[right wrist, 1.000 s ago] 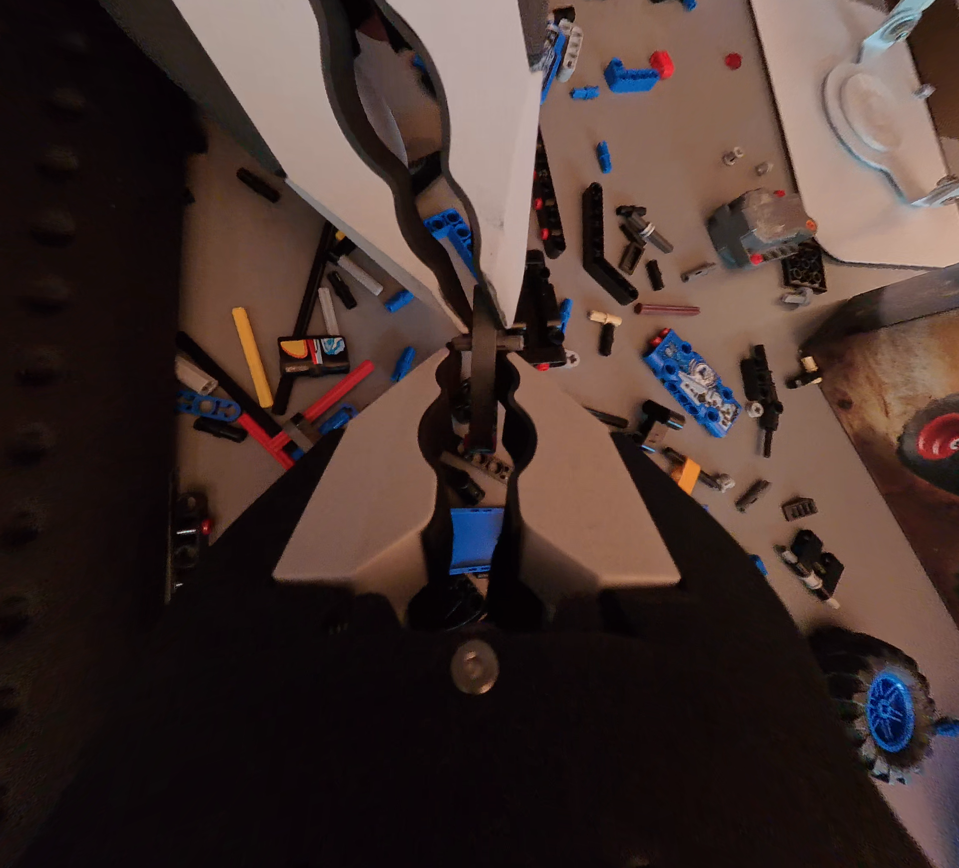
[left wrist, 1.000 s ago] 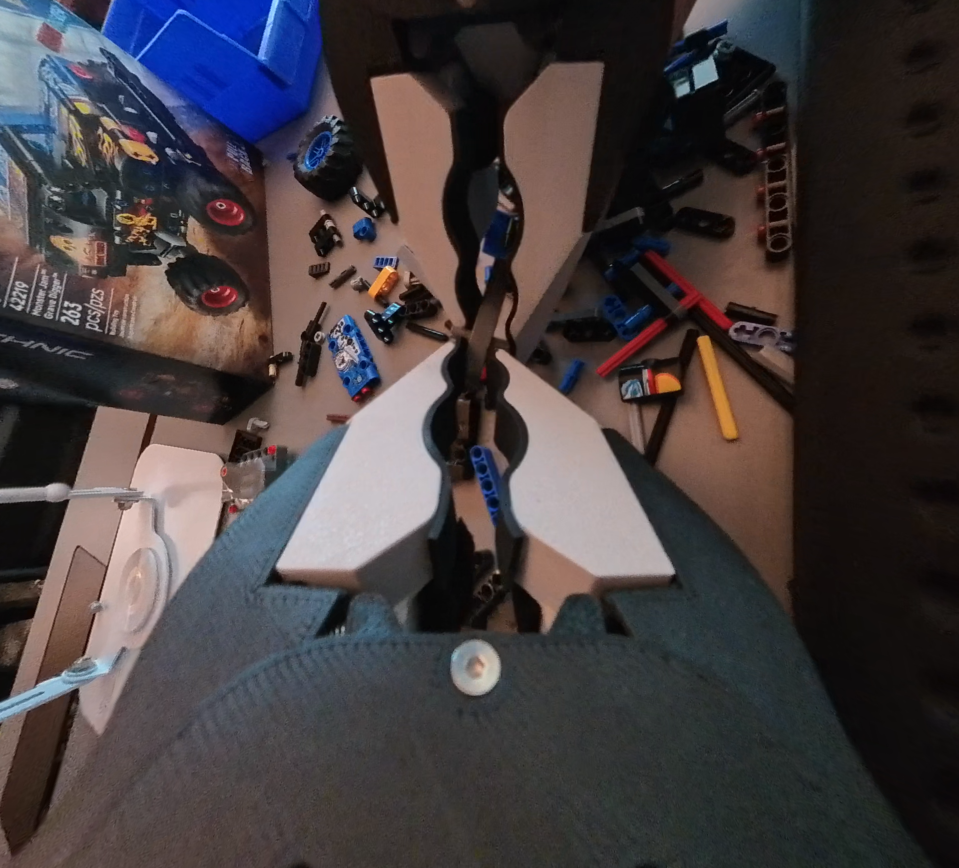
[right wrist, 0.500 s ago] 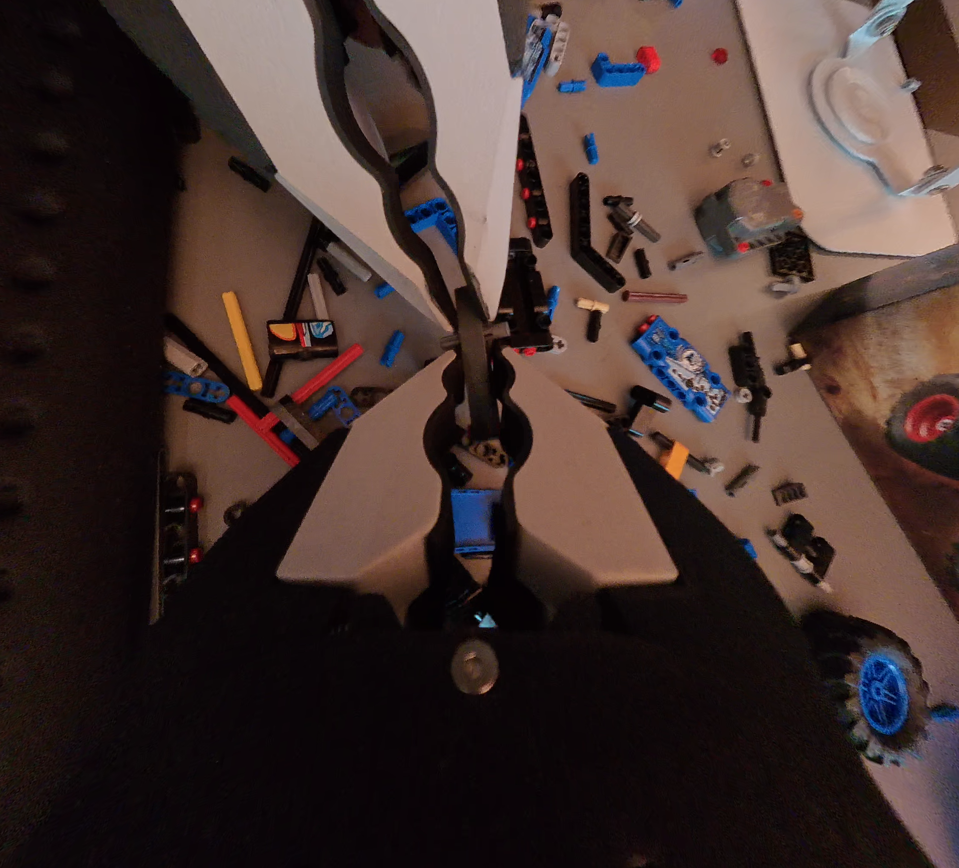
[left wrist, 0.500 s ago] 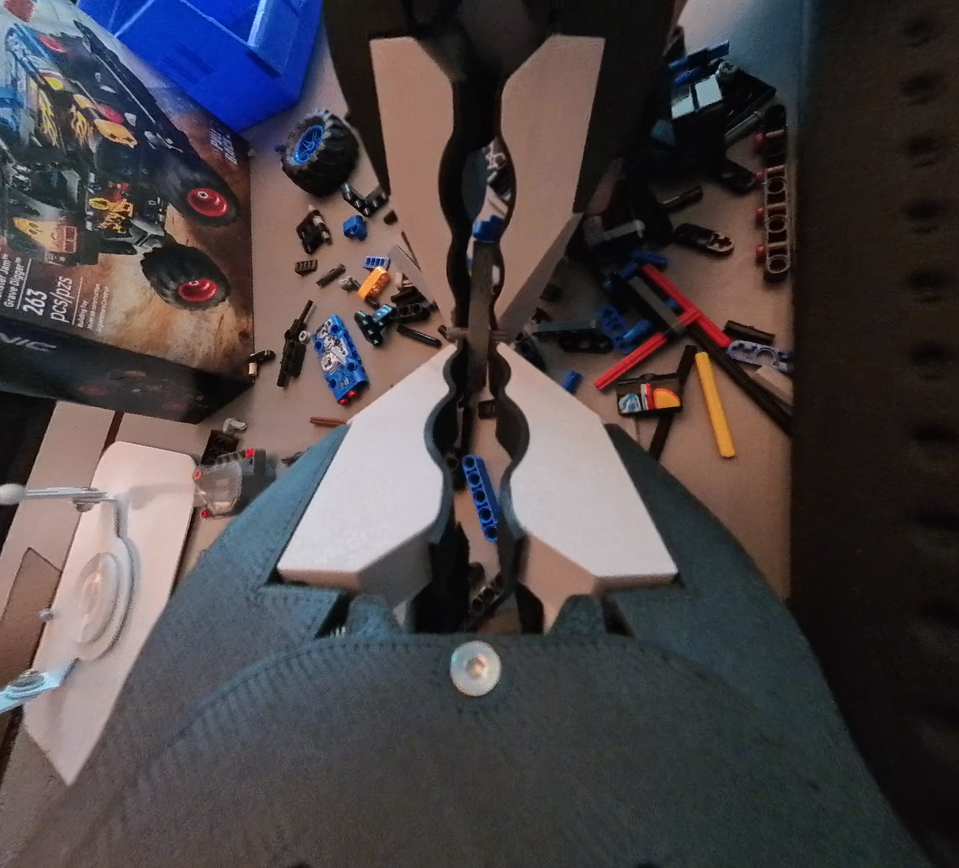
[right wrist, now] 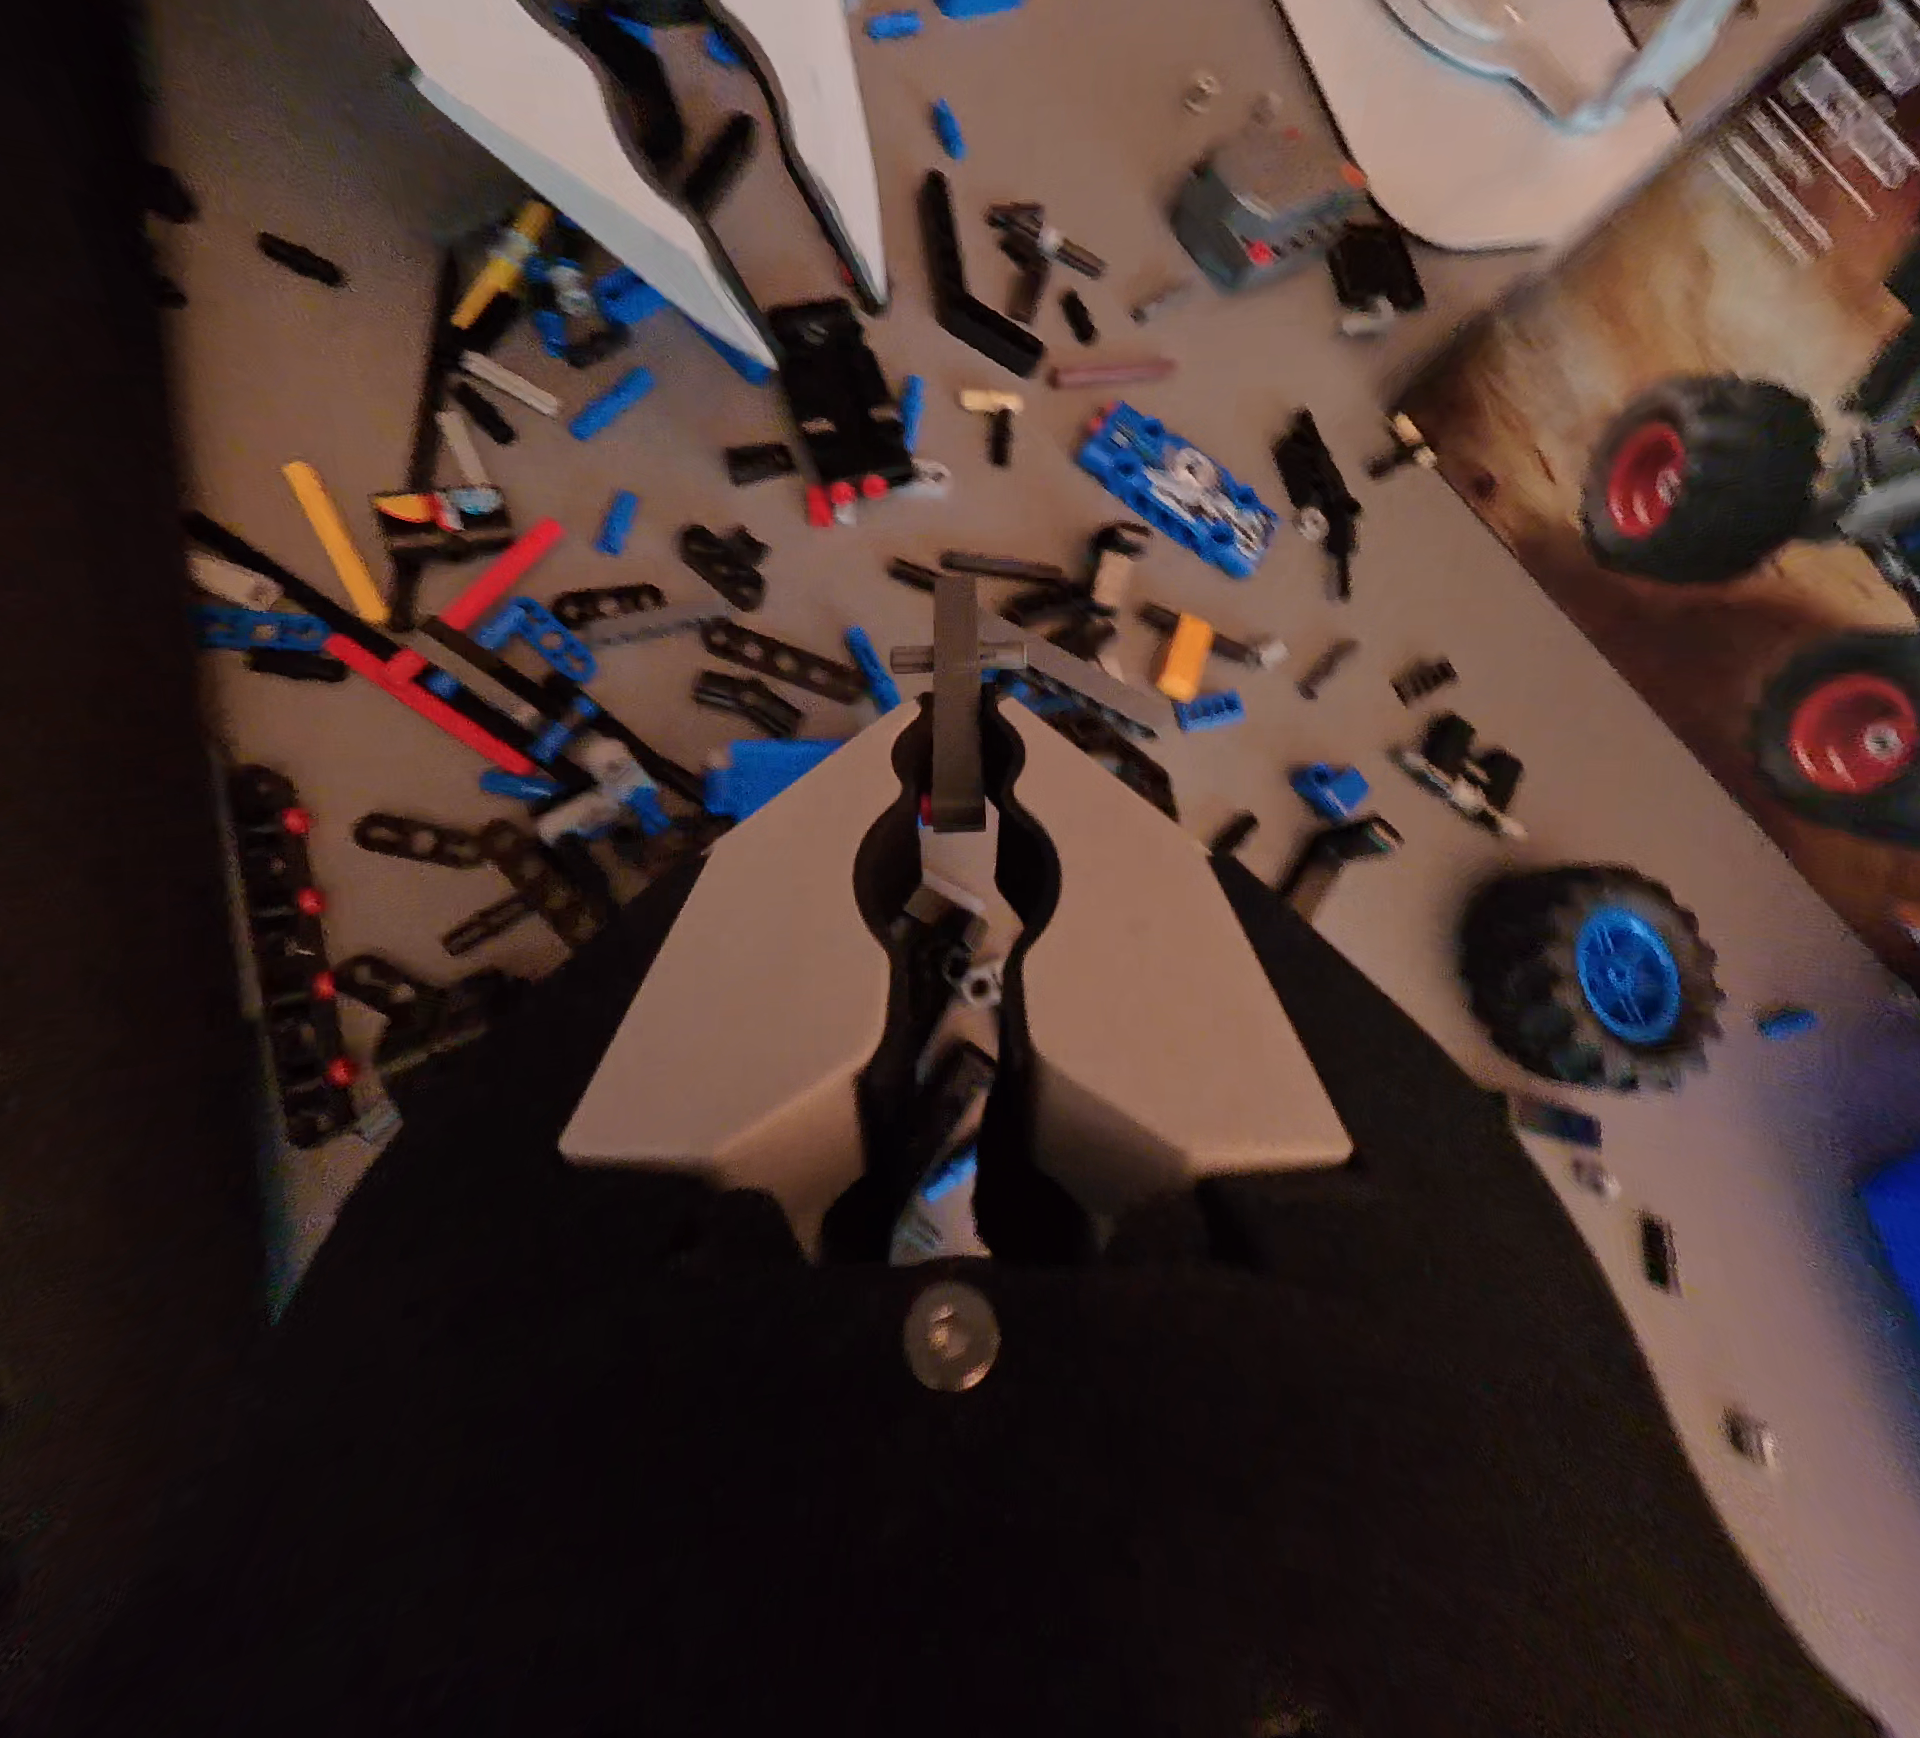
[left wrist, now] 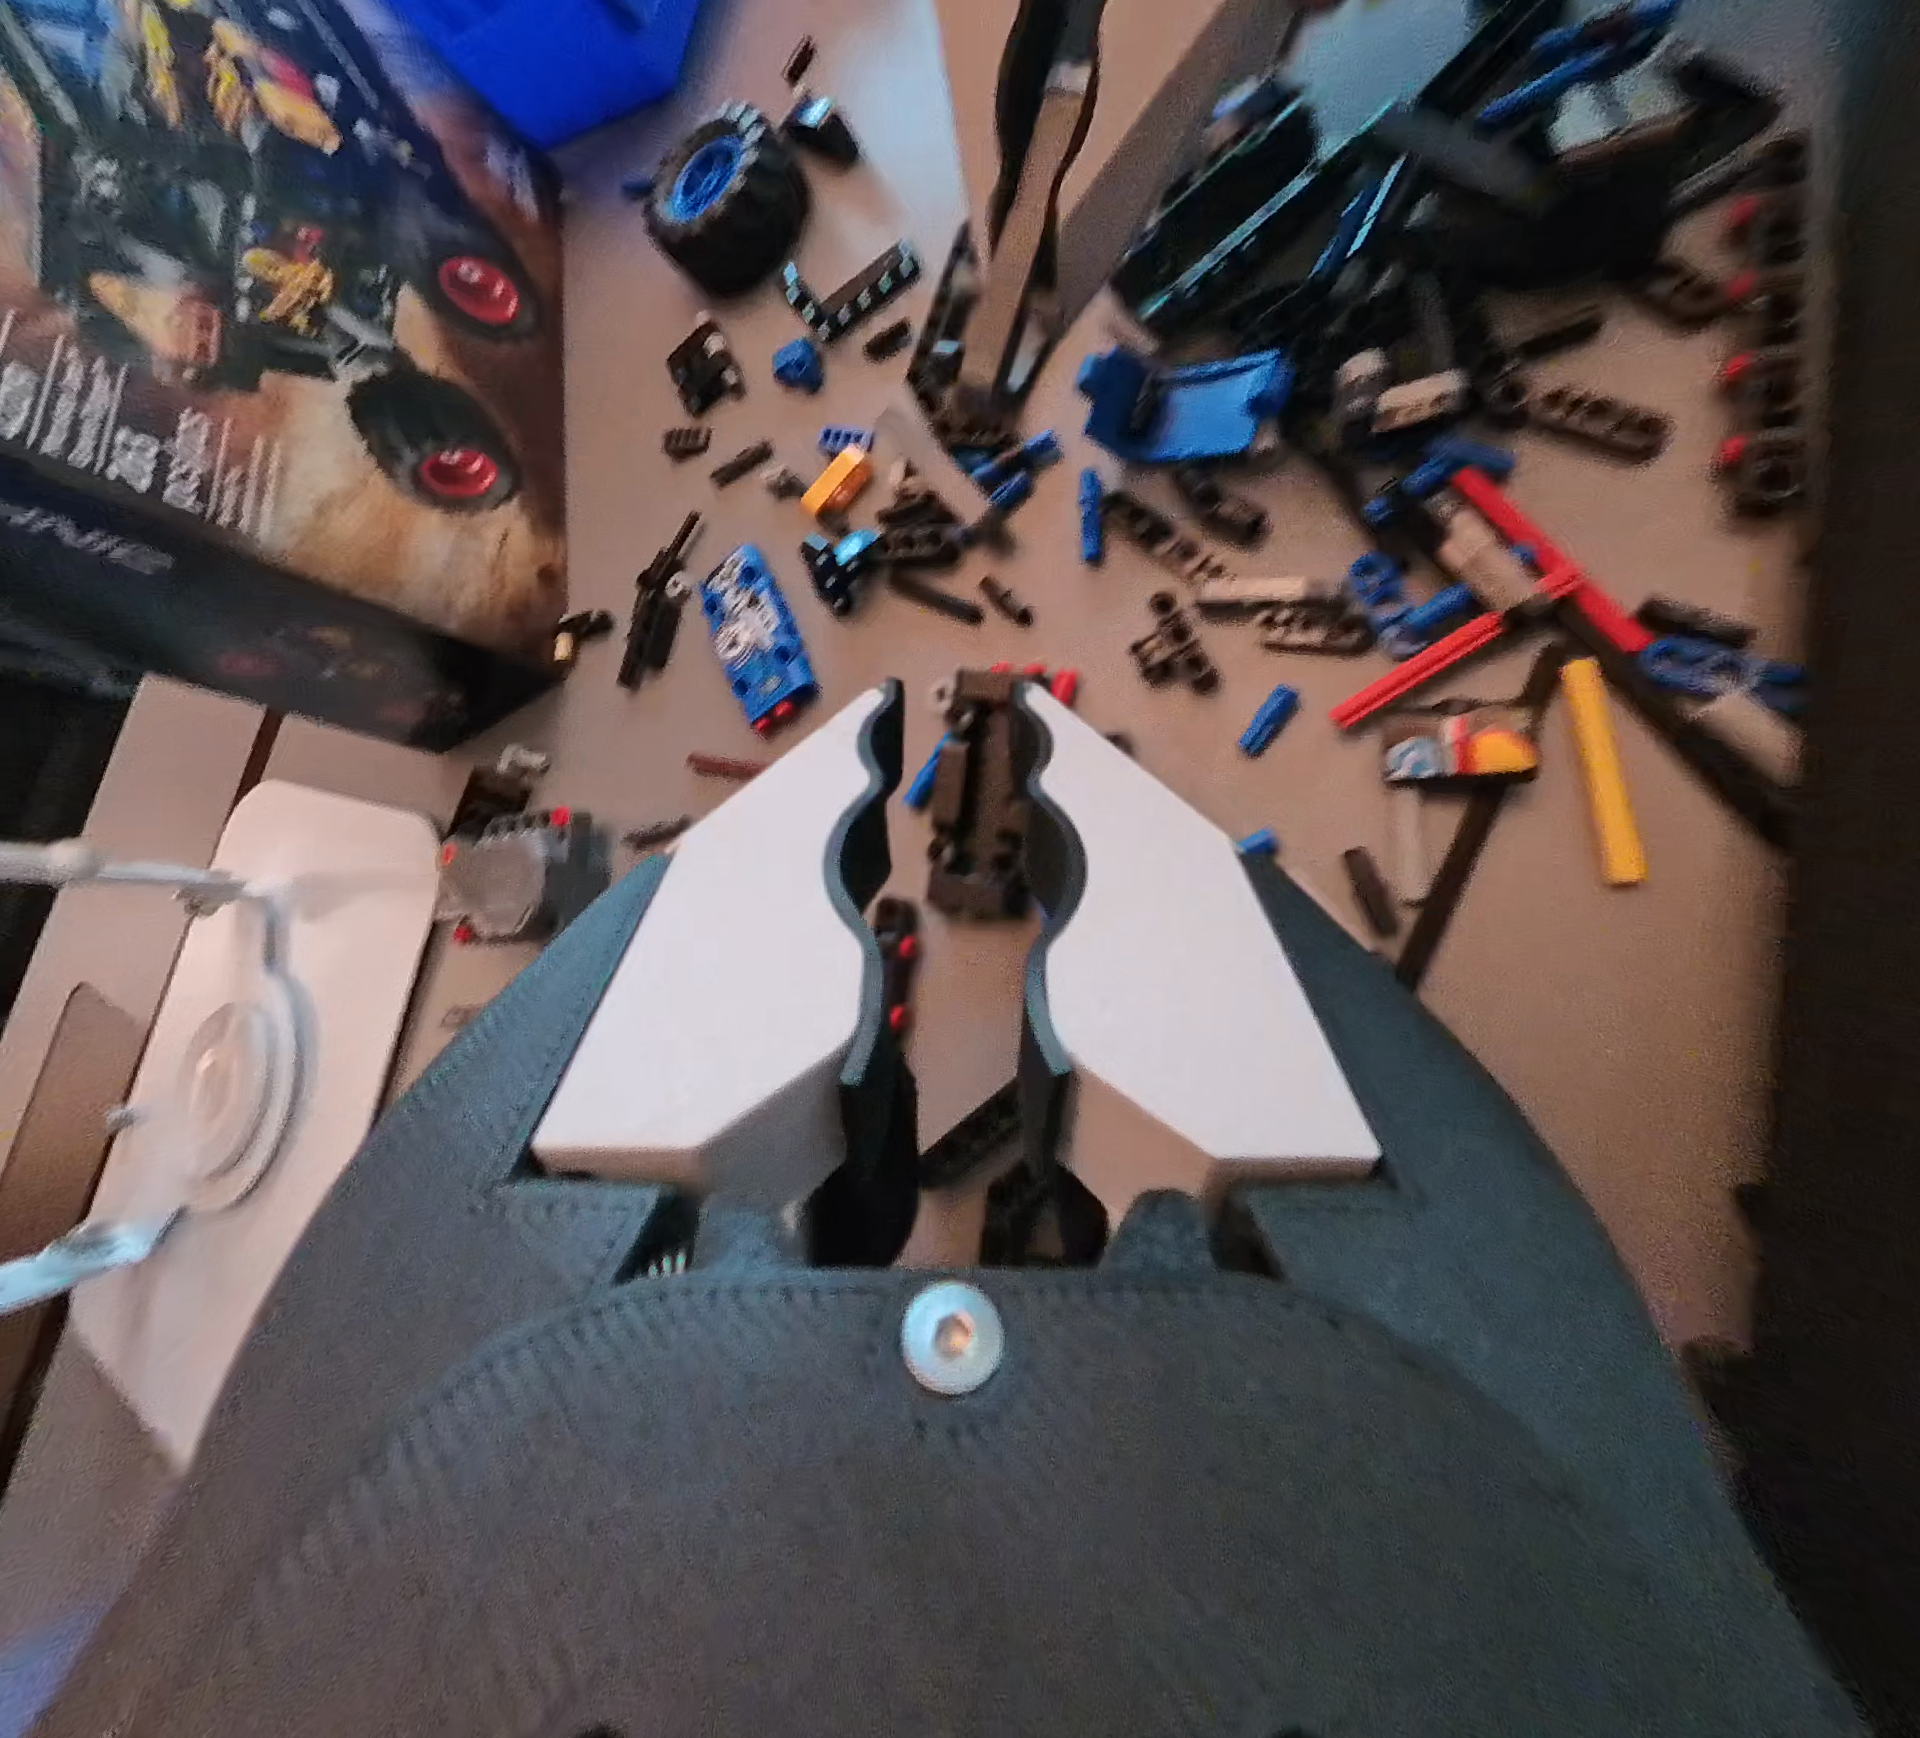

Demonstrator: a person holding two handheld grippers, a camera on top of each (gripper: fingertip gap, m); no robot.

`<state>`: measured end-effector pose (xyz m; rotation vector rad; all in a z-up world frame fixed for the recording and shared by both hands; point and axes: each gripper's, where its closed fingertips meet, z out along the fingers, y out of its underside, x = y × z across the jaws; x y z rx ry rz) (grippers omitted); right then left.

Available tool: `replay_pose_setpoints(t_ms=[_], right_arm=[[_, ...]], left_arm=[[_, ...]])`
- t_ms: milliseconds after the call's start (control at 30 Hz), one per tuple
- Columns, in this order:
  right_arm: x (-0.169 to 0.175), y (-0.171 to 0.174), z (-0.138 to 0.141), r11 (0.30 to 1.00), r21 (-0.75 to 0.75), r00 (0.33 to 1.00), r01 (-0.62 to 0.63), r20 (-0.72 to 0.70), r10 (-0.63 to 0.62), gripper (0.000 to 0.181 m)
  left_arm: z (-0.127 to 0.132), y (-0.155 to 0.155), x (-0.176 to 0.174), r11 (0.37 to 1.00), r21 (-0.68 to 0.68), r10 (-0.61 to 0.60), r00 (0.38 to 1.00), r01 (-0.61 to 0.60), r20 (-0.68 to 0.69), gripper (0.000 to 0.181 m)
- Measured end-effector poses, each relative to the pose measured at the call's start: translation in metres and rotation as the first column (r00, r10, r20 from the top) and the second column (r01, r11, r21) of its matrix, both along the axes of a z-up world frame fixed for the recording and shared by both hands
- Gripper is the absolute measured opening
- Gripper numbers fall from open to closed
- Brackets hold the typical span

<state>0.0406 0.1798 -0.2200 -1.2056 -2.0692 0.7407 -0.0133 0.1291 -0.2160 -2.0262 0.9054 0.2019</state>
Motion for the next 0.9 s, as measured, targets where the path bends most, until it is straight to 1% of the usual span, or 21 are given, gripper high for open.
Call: replay_pose_setpoints(t_ms=[67, 133, 167, 200, 233, 267, 400, 500, 533, 600, 633, 700, 767, 833, 900], right_arm=[[0.004, 0.013, -0.003, 0.999, -0.019, 0.999, 0.041, 0.017, -0.04, 0.006], [0.001, 0.015, -0.003, 0.997, -0.056, 0.999, 0.047, 0.018, -0.046, 0.006], [-0.001, 0.016, -0.006, 0.997, -0.052, 0.998, 0.049, 0.029, -0.048, 0.009], [-0.002, 0.017, -0.011, 0.998, -0.037, 0.997, 0.052, 0.05, -0.05, 0.017], [-0.003, 0.019, -0.016, 0.998, -0.021, 0.996, 0.064, 0.07, -0.062, 0.025], [-0.003, 0.022, -0.018, 0.997, -0.012, 0.994, 0.073, 0.081, -0.071, 0.027], [0.0, 0.029, -0.004, 0.993, -0.046, 0.994, 0.105, 0.017, -0.105, 0.025], [0.006, 0.038, 0.002, 0.988, -0.063, 0.99, 0.14, -0.014, -0.141, 0.022], [0.007, 0.039, 0.003, 0.987, -0.067, 0.988, 0.149, -0.022, -0.151, 0.022], [0.009, 0.041, 0.006, 0.985, -0.069, 0.986, 0.16, -0.039, -0.163, 0.022], [0.01, 0.041, 0.007, 0.984, -0.069, 0.985, 0.162, -0.043, -0.165, 0.022], [0.012, 0.04, 0.007, 0.986, -0.062, 0.986, 0.157, -0.046, -0.16, 0.022], [0.016, 0.036, 0.006, 0.989, -0.062, 0.989, 0.137, -0.039, -0.14, 0.022], [0.025, 0.024, 0.008, 0.992, -0.082, 0.995, 0.091, -0.029, -0.093, 0.027], [0.039, 0.005, 0.011, 0.991, -0.132, 1.0, 0.02, -0.012, -0.022, 0.029]], left_arm=[[0.0, -0.001, -0.013, 0.999, -0.017, 0.03, 1.0, -0.03, -0.006, 0.02], [-0.005, -0.007, -0.025, 0.996, -0.075, 0.053, 0.998, -0.052, 0.016, 0.024], [-0.008, -0.009, -0.031, 0.993, -0.101, 0.067, 0.998, -0.065, 0.019, 0.028], [-0.01, -0.01, -0.036, 0.991, -0.107, 0.08, 0.997, -0.077, 0.021, 0.028], [-0.012, -0.012, -0.038, 0.99, -0.123, 0.08, 0.996, -0.075, 0.036, 0.03], [-0.014, -0.014, -0.037, 0.988, -0.143, 0.074, 0.996, -0.066, 0.052, 0.031], [-0.027, -0.018, -0.034, 0.978, -0.209, 0.04, 0.998, -0.028, 0.057, 0.032], [-0.029, -0.01, -0.027, 0.977, -0.213, 0.002, 1.0, 0.004, 0.025, 0.031], [-0.03, -0.007, -0.024, 0.976, -0.216, -0.014, 1.0, 0.018, 0.022, 0.028], [-0.033, -0.004, -0.017, 0.971, -0.234, -0.042, 0.999, 0.048, 0.028, 0.01], [-0.035, -0.001, -0.017, 0.973, -0.226, -0.036, 0.999, 0.039, 0.014, 0.001], [-0.036, 0.001, -0.021, 0.973, -0.231, -0.022, 1.0, 0.022, 0.0, 0.003], [-0.033, 0.003, -0.032, 0.976, -0.216, 0.012, 1.0, -0.017, -0.022, 0.0], [-0.03, 0.003, -0.042, 0.977, -0.204, 0.053, 0.999, -0.055, -0.012, 0.0], [-0.024, 0.001, -0.045, 0.979, -0.195, 0.066, 0.998, -0.062, 0.016, 0.019]])
